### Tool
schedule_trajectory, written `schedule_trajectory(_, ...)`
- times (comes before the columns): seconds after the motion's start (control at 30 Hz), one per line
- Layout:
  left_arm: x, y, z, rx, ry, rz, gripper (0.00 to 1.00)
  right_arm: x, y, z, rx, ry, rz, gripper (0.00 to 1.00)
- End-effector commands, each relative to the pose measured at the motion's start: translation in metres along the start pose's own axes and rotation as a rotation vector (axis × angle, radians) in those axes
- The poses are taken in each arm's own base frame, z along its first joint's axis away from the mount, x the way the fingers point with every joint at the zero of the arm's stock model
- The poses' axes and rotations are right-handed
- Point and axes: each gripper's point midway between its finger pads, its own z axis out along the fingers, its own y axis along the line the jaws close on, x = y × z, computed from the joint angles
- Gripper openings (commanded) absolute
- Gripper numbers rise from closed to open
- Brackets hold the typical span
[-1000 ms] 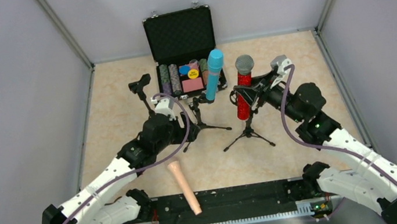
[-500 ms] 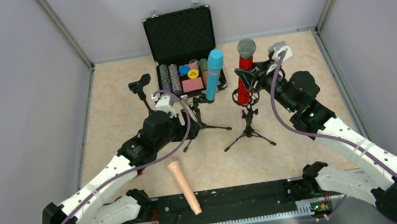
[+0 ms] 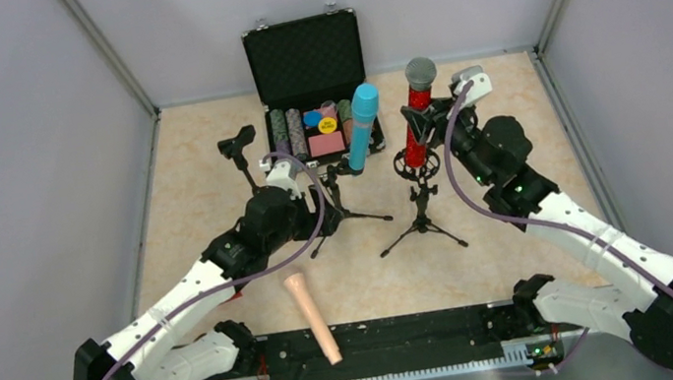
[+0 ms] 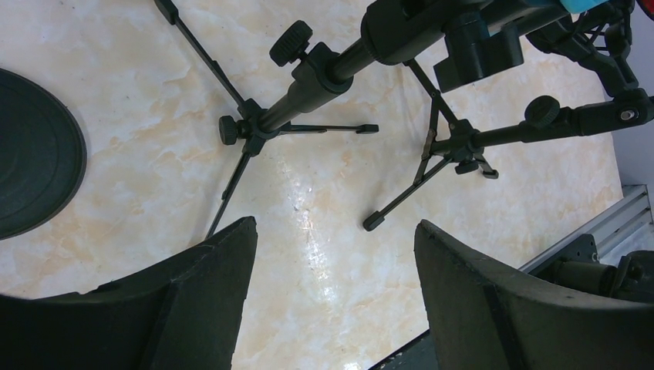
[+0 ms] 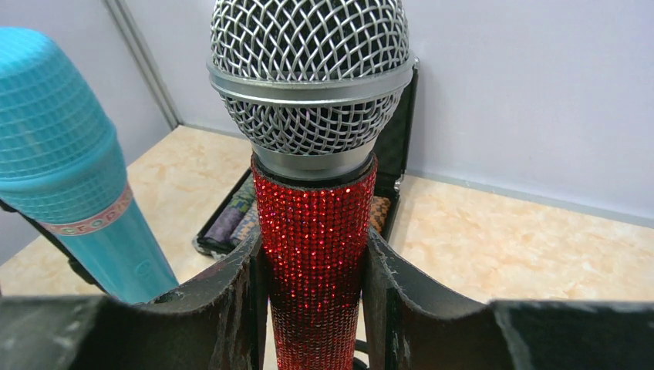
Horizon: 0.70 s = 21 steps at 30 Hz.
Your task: Attach the microphones to the stand
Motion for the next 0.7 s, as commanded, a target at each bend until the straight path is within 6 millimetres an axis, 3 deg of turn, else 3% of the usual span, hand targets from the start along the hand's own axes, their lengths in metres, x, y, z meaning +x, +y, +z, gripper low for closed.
schedule_trajectory(0.0, -0.023, -0.016, -0.005, 0.043, -0.056, -0.008, 0.79, -0.048, -0.006, 0.006, 0.048, -0.136, -0.001, 0.00)
schedule_trajectory(0.67, -0.015, -0.016, -0.002, 0.047, -0.026, -0.034, 0.79, -0.034, -0.025, 0.019, 0.135, -0.133, 0.007, 0.00)
